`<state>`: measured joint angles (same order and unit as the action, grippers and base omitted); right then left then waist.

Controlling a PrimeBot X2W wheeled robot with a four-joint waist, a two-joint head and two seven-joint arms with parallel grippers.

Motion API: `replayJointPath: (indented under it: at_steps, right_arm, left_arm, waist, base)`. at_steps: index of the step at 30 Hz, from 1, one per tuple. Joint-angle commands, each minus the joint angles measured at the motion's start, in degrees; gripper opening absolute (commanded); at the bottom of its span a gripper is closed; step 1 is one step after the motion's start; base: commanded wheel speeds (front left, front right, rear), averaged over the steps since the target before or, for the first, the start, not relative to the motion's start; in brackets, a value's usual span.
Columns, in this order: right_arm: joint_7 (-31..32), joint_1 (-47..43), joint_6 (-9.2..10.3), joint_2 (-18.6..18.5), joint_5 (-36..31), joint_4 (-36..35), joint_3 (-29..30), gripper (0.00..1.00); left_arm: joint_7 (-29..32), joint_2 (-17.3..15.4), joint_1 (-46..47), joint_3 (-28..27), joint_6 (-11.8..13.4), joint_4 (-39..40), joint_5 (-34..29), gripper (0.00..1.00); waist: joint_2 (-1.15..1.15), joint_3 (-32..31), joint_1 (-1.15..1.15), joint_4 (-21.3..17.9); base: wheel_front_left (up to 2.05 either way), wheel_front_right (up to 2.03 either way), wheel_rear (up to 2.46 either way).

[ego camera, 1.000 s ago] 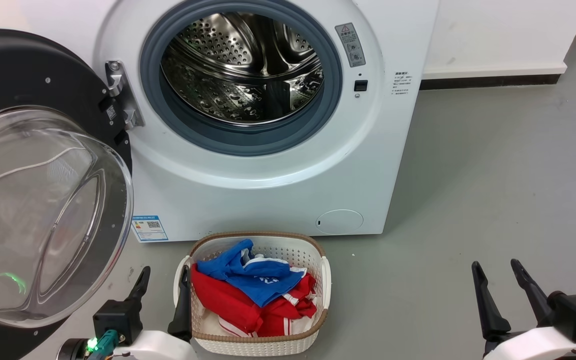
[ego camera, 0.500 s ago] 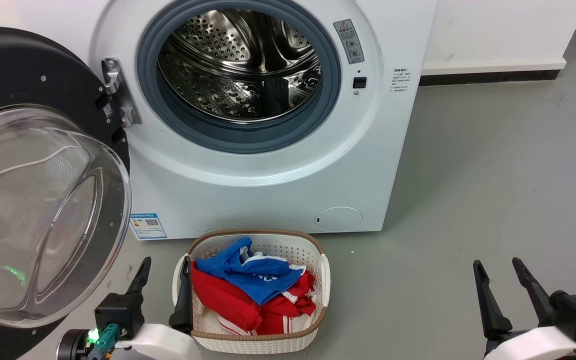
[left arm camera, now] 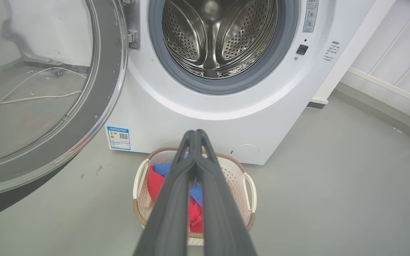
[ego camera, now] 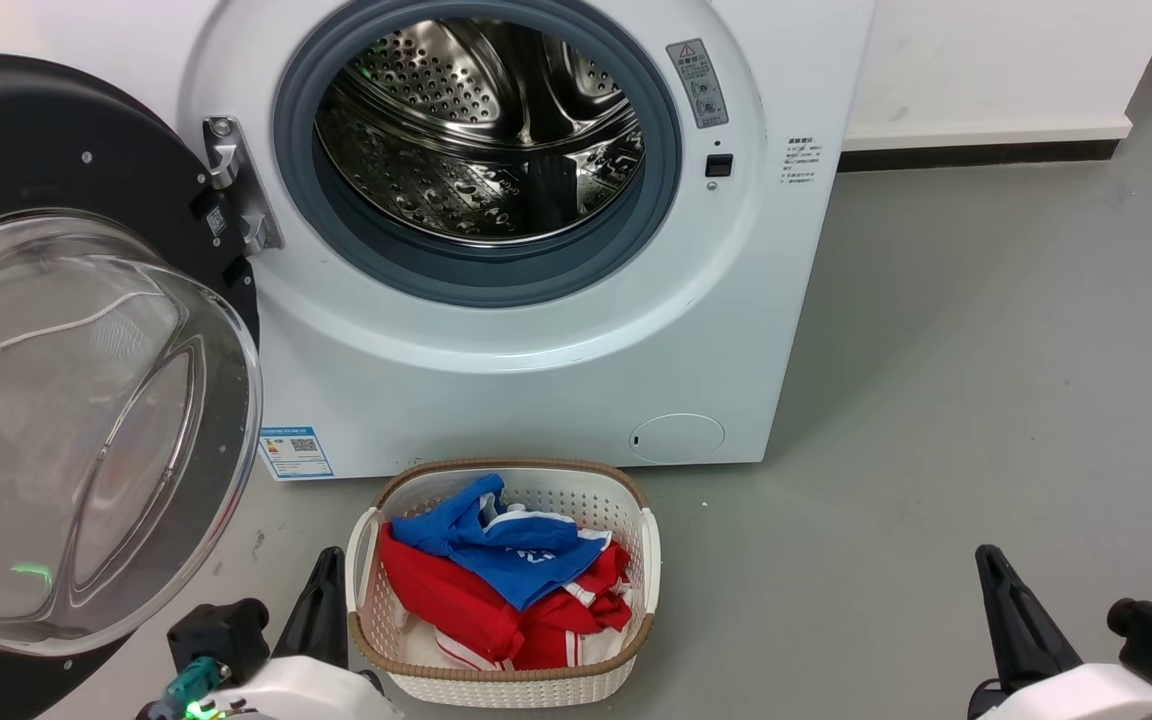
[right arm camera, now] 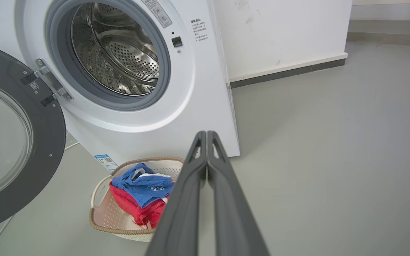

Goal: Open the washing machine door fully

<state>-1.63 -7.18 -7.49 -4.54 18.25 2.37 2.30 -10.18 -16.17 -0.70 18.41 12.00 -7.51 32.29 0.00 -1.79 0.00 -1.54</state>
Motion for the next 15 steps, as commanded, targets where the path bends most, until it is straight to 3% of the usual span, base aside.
replayJointPath:
  at_steps: [1, 15]
  right_arm:
    - [0.2, 1.8, 0.0, 0.0, 2.1, -0.5, 0.3, 0.0]
    - [1.7, 4.2, 0.0, 0.3, 15.9, 1.8, 1.0, 0.0]
  left_arm:
    - [0.2, -0.1, 1.6, -1.0, -0.5, 0.6, 1.7, 0.0]
    - [3.1, 2.1, 2.9, -5.2, -4.3, -1.1, 13.3, 0.0]
  waist:
    - [0.0, 0.0, 0.0, 0.0]
    - [0.0, 0.2, 0.0, 0.2]
  base:
    - [0.0, 0.0, 0.0]
    - [0.0, 0.0, 0.0]
